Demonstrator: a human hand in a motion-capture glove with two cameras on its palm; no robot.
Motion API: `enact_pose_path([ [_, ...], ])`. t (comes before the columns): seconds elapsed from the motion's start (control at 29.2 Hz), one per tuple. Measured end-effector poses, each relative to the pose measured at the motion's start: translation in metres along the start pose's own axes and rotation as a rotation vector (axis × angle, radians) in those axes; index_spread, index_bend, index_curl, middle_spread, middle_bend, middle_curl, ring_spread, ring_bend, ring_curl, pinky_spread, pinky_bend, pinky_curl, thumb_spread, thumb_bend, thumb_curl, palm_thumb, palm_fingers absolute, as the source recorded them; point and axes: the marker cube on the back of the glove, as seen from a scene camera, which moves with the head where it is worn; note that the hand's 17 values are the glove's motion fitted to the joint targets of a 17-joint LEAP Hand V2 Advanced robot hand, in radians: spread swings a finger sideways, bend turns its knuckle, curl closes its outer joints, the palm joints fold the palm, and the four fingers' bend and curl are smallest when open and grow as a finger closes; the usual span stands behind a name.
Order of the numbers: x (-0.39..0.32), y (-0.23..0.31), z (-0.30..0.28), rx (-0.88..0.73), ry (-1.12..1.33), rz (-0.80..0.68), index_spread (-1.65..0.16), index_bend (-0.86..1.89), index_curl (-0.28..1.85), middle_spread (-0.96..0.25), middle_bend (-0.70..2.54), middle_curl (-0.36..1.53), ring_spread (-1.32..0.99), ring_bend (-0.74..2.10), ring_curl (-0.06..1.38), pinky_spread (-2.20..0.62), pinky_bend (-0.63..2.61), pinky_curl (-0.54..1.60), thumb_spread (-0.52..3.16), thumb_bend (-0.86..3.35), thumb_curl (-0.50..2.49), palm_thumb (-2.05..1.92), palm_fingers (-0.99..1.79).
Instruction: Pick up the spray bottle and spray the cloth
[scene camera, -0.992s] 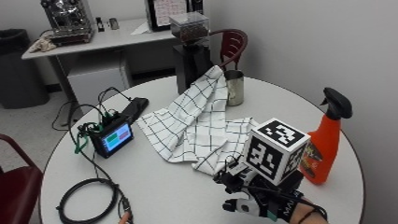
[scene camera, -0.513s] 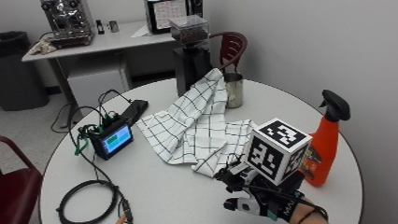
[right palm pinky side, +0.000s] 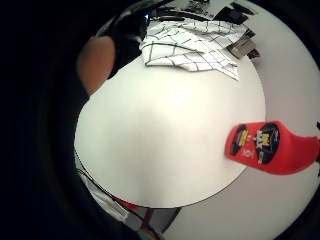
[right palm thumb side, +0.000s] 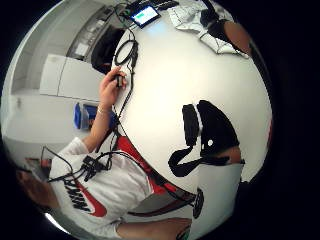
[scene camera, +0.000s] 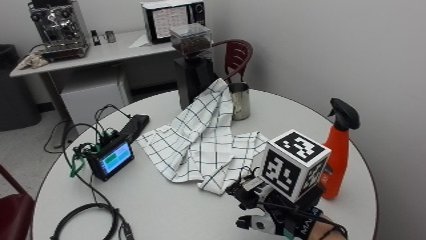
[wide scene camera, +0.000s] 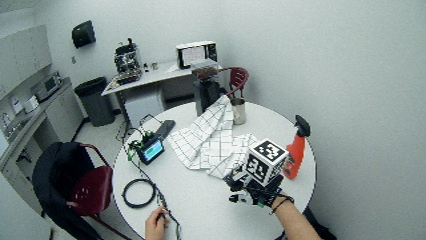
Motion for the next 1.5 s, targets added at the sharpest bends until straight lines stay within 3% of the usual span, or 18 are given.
enact_pose_path([
  [0.27,0.010,0.004,-0.028,0.195,0.087,0.088,-0.36,0.12,0.29,-0.07,0.31,0.32,-0.01,0.29,0.29,0.23,0.19,0.25,1.15,0.18,0.27,0.59,0.67],
  [0.72,0.123,0.047,-0.086,0.575,-0.152,0.365,-0.35,0.11,0.25,-0.07,0.34,0.36,-0.01,0.38,0.33,0.22,0.19,0.28,1.08,0.05,0.27,0.56,0.73],
  [0.92,0.164,0.050,-0.066,0.586,-0.294,0.492,-0.34,0.11,0.25,-0.07,0.37,0.37,-0.03,0.43,0.35,0.19,0.18,0.28,1.07,0.01,0.28,0.58,0.85],
  [1.16,0.173,0.003,-0.021,0.451,-0.598,0.440,-0.33,0.09,0.24,-0.07,0.35,0.38,-0.04,0.44,0.37,0.17,0.21,0.31,1.05,-0.02,0.28,0.59,0.84],
  [1.5,0.178,-0.020,0.003,0.537,-0.962,0.360,-0.32,0.08,0.21,-0.08,0.37,0.40,-0.05,0.45,0.37,0.15,0.22,0.33,1.01,-0.01,0.30,0.64,0.88],
])
